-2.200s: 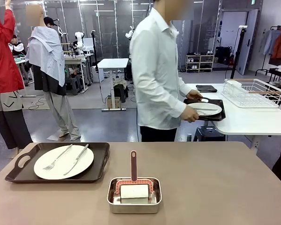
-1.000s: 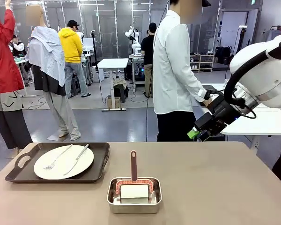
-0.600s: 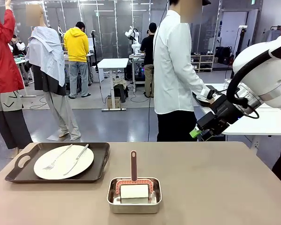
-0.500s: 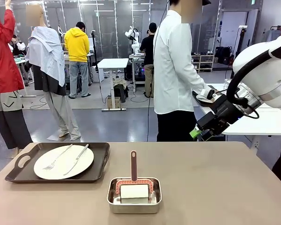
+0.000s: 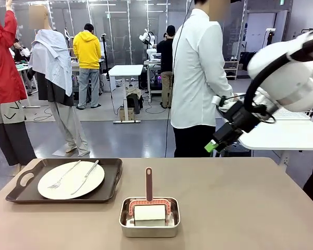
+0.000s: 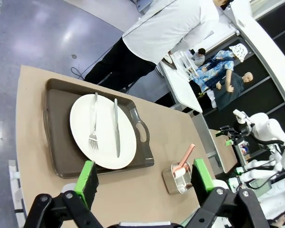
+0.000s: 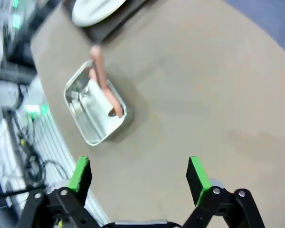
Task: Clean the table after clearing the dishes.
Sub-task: When the left (or right) Handle tray is removed, use the left hand (or right hand) to clean the left (or right) side of the table with the Lint Roller.
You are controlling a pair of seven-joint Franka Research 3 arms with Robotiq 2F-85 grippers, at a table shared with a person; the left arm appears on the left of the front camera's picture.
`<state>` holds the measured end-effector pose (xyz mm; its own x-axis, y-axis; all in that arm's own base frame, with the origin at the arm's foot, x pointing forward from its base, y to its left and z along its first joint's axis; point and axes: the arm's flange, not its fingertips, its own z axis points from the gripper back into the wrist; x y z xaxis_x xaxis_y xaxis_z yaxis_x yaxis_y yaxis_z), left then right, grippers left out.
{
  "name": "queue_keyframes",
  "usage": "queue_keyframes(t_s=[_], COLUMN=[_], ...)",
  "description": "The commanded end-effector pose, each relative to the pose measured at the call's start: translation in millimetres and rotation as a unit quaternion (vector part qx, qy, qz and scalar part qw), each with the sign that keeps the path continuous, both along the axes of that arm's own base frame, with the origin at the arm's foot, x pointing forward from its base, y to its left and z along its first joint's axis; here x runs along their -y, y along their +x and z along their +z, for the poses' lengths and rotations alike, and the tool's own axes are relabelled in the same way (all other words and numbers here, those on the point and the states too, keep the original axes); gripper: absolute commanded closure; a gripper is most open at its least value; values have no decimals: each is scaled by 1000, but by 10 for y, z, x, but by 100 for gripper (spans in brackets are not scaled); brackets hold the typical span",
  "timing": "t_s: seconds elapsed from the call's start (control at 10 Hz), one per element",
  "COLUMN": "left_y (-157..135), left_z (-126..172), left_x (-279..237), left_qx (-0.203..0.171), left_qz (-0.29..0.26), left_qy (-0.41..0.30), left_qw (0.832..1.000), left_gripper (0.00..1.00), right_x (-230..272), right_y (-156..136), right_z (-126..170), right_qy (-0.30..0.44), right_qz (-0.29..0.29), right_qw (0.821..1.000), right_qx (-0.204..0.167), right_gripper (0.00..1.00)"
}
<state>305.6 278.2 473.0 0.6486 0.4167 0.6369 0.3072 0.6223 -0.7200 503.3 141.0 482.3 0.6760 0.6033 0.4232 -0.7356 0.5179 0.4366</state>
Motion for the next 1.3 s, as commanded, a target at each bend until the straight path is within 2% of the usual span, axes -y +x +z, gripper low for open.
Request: queue_keyframes(t_s=[0.0,0.3,0.6,0.8,1.2], left_y=[-19,-19,-19,-19,-19], left_z=[23,23,23,23,23], left_x=[-29,-29,-29,-29,-29], left_qx=[1,1,1,1,1], left_qz=[-2,-2,-2,-2,-2], left_qy=[3,3,3,3,3], left_qw=[1000,1000,1000,1000,1000], left_gripper=[0,0,0,0,0], right_x=[-463,-1174,-1740,-2024,-2427], right_y=[354,572,870,964,896], right_z=[-8,-89,-280,-456,-619], right_qy=[-16,-79,-113,-127,-150], right_qz=[131,230,326,357,388], right_qw=[991,970,937,923,904], right_qx=[5,11,-45,-67,-103], right_gripper=[0,0,0,0,0])
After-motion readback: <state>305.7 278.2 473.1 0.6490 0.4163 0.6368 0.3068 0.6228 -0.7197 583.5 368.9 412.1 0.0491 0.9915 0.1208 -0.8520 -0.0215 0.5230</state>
